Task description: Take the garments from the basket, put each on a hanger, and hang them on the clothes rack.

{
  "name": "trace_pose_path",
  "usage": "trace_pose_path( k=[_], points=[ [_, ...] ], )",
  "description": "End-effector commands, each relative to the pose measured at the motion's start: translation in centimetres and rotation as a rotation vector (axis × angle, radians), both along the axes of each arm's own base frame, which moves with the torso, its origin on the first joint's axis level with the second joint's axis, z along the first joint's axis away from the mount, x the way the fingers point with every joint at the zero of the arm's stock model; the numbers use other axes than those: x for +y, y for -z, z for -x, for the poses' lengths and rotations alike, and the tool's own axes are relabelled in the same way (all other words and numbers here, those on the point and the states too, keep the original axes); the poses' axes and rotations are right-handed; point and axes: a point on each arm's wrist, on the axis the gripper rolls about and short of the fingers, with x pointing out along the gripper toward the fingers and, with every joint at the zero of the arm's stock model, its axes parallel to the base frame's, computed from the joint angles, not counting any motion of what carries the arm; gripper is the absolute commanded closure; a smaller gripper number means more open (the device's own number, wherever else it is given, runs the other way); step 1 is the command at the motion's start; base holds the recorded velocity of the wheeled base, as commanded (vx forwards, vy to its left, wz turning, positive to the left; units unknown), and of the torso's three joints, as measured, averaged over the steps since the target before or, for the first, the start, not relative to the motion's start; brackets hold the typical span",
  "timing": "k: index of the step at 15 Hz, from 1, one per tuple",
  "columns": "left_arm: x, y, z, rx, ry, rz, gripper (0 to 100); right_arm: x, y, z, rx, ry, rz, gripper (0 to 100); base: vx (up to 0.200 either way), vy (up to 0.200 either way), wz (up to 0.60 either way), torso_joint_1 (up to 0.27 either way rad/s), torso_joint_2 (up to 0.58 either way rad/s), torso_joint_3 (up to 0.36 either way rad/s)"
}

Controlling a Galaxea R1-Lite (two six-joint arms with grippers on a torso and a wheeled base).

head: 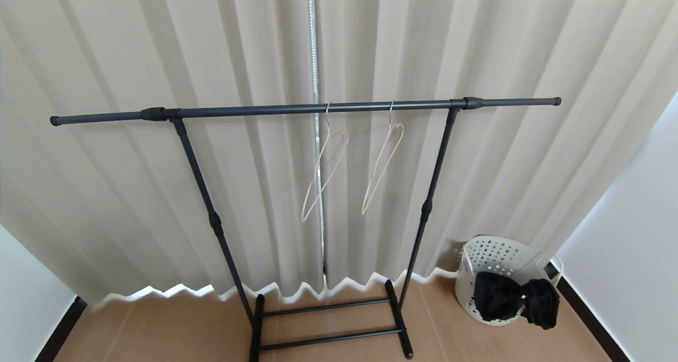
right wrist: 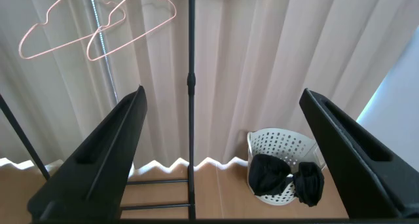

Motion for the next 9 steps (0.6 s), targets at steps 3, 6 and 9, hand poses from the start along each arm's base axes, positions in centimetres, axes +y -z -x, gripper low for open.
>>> trace_pose_path(
  k=[3, 6, 9],
  points=[
    [0.00, 0.00, 0.00, -0.001, -0.001, 0.001, 0, 0.00, -0.01, -0.01, 0.001, -0.001, 0.002, 0, 0.000, 0.000, 0.00, 0.000, 0.00, 0.000],
    [0.00, 0.00, 0.00, -0.001, -0.002, 0.001, 0, 0.00, -0.01, -0.01, 0.001, -0.001, 0.000, 0, 0.000, 0.000, 0.00, 0.000, 0.00, 0.000],
    [0.00, 0.00, 0.00, -0.001, -0.001, 0.001, 0, 0.00, -0.01, -0.01, 0.001, 0.000, 0.000, 0, 0.000, 0.000, 0.00, 0.000, 0.00, 0.000]
  ],
)
